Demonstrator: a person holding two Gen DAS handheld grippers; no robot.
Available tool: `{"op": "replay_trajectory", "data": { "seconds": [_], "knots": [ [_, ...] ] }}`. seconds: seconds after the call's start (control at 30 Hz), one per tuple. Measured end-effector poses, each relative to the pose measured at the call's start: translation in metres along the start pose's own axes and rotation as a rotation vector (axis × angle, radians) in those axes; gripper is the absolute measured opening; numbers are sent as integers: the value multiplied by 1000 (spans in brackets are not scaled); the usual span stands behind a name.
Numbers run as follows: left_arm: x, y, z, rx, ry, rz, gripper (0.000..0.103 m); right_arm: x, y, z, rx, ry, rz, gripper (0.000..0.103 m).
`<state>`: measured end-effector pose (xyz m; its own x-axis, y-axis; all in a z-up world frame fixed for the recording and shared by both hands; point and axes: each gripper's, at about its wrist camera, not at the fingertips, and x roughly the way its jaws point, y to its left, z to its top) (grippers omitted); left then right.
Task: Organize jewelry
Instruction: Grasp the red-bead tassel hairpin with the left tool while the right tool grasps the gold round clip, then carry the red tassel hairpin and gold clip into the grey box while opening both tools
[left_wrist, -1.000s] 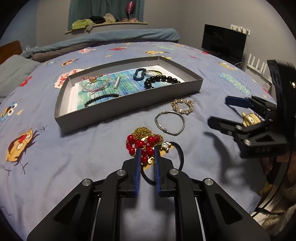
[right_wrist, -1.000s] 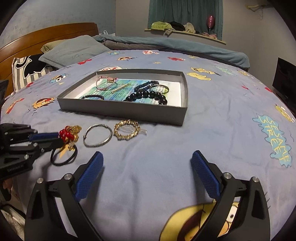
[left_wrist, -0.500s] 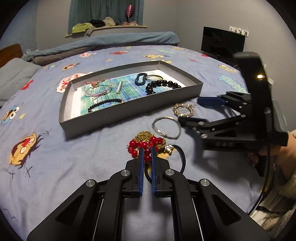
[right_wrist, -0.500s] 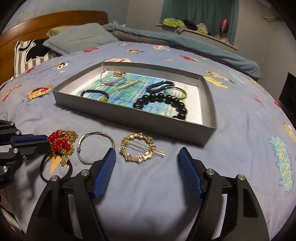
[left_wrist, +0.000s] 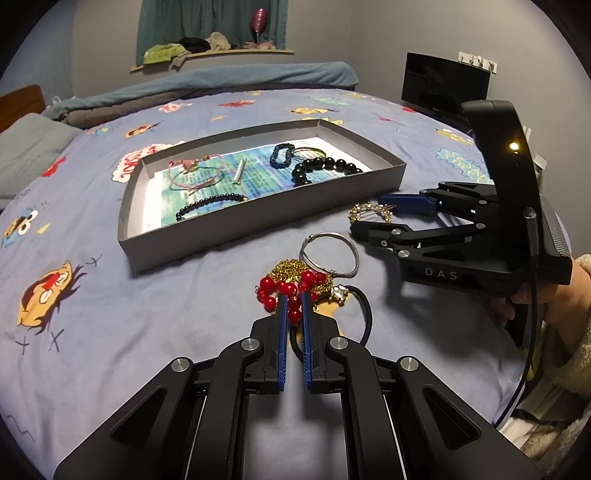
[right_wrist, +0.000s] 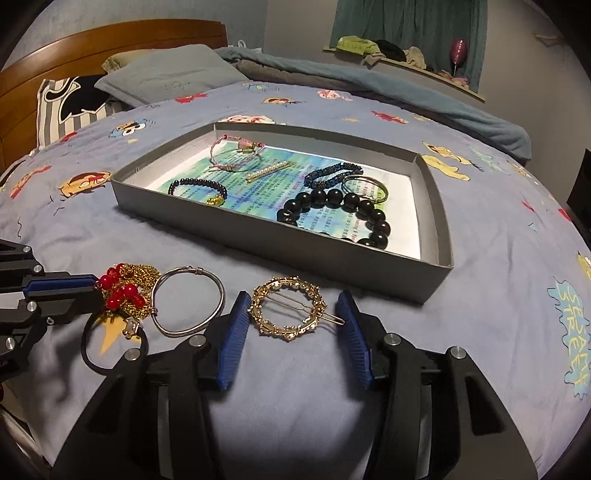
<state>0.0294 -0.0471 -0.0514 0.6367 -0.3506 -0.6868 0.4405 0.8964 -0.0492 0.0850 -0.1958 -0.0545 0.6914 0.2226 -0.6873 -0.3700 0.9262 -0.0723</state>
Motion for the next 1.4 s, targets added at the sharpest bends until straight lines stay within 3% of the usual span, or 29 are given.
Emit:
{"op": "replay_trajectory", "data": {
  "seconds": [0.33, 0.9, 1.2, 1.4],
  "knots": [
    [-20, 4, 9, 8, -47, 2, 8, -25, -5, -1, 19, -38, 18, 49],
    [-69, 21, 59, 37, -158, 56, 8, -69, -16, 25, 20, -132, 7, 49],
    [-80, 47, 106, 35, -194, 84, 8, -69, -20, 58, 11, -163, 10, 49],
    [-59, 70, 134, 10, -173, 103, 8, -45, -24, 80, 27, -147, 1, 49]
  ]
}}
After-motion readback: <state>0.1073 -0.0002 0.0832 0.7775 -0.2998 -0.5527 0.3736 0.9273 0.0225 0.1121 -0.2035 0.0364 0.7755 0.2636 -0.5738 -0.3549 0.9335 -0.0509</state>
